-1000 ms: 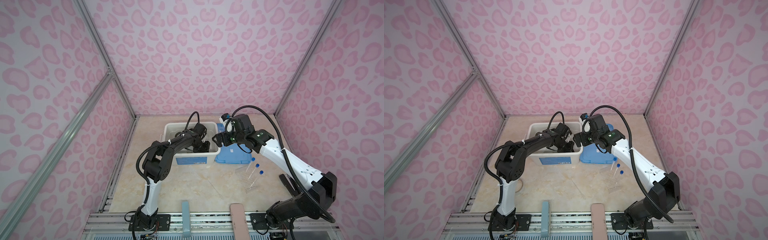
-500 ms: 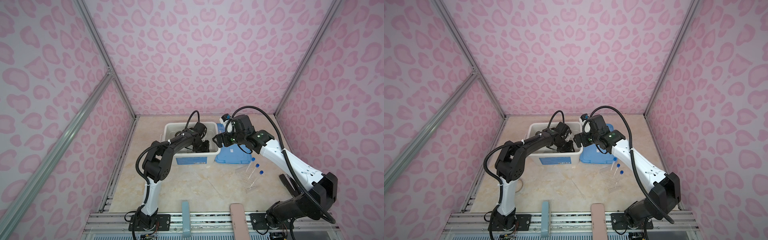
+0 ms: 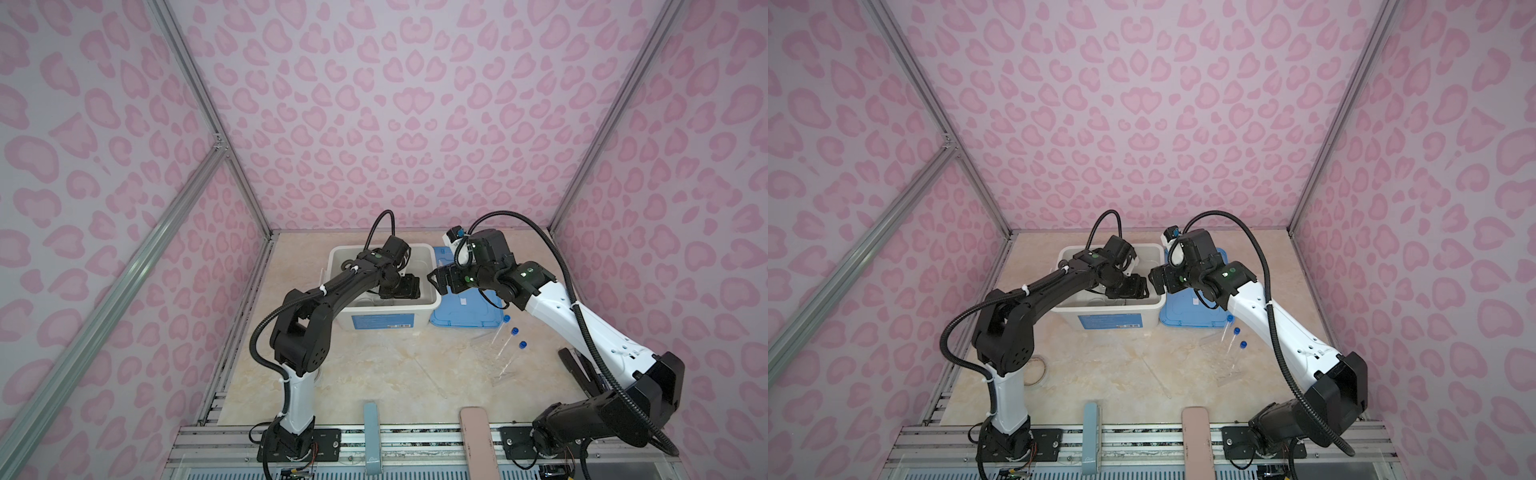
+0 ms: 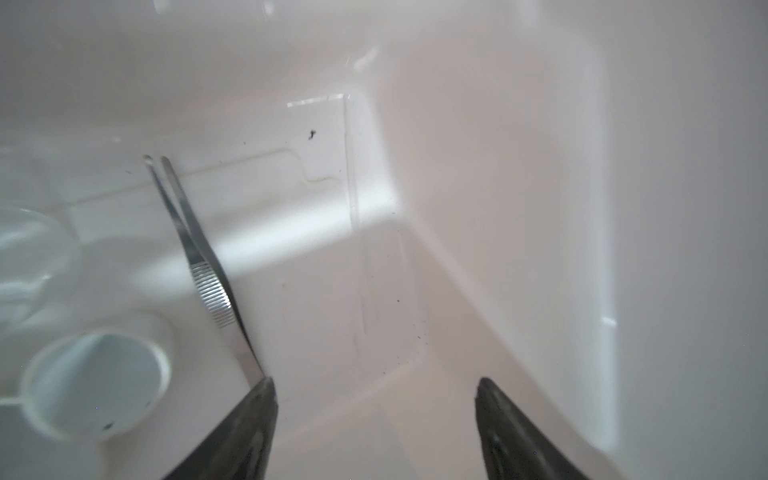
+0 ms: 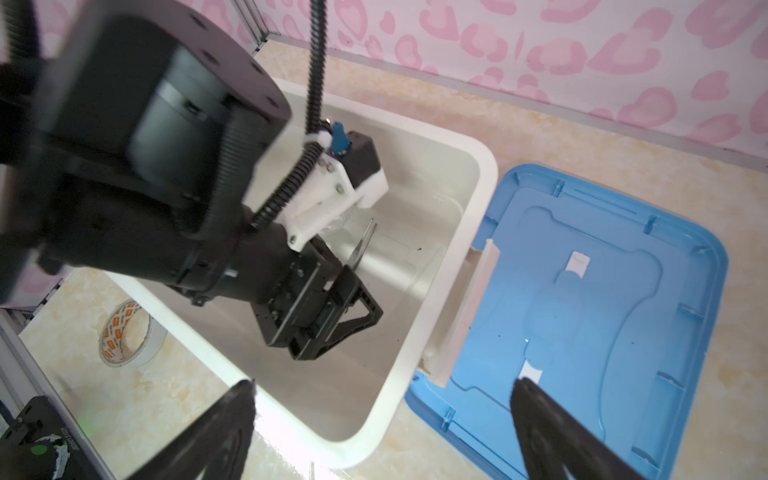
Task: Organize the chemistry lab equipment
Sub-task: 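Withdraw the left gripper toward another pipette while the right arm draws back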
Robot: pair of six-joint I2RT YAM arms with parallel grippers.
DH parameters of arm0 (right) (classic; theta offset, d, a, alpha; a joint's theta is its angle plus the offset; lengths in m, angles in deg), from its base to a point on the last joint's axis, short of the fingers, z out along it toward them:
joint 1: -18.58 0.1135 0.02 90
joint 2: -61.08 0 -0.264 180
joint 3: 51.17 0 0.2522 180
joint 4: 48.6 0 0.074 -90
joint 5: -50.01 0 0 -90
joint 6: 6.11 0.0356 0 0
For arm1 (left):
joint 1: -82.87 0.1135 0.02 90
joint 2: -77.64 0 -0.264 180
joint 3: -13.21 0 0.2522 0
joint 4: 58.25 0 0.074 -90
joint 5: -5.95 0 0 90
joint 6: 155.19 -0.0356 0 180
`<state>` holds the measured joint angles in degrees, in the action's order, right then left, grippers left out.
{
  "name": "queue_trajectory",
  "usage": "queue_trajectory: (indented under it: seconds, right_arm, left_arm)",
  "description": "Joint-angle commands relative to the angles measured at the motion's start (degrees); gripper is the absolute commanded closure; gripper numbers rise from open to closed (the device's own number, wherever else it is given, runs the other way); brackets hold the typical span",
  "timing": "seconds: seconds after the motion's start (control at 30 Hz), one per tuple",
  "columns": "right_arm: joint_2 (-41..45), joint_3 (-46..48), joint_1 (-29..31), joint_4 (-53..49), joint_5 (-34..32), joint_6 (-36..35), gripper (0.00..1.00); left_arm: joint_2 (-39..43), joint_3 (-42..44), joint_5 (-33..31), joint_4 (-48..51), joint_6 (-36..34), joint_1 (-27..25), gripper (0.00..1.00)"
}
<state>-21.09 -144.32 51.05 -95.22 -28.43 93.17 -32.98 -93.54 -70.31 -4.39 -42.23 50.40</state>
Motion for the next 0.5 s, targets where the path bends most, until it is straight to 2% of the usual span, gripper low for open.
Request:
queue_trajectory:
  seconds: [0.0, 0.17, 0.37, 0.47]
  right_arm:
    - [0.59, -0.22, -0.11, 0.02, -0.89, -0.11, 0.03]
    - [2.41, -0.62, -0.08, -1.4, -1.6, -0.23, 0.03]
    - [7.95, 0.97, 0.22, -2.82, -1.95, -0.75, 0.02]
    - [10.6, 1.5, 0.49, -5.68, -3.18, -0.52, 0.02]
  left_arm:
    - [3.53, 0.31, -0.99, 0.76, 0.32, 0.12, 0.12]
    - [9.49, 1.77, -2.11, 0.68, 1.36, 0.12, 0.01]
    - [19.18, 4.77, -1.93, 0.09, 7.13, -0.28, 0.02]
    - [24.72, 7.54, -2.68, -1.15, 11.57, -2.35, 0.02]
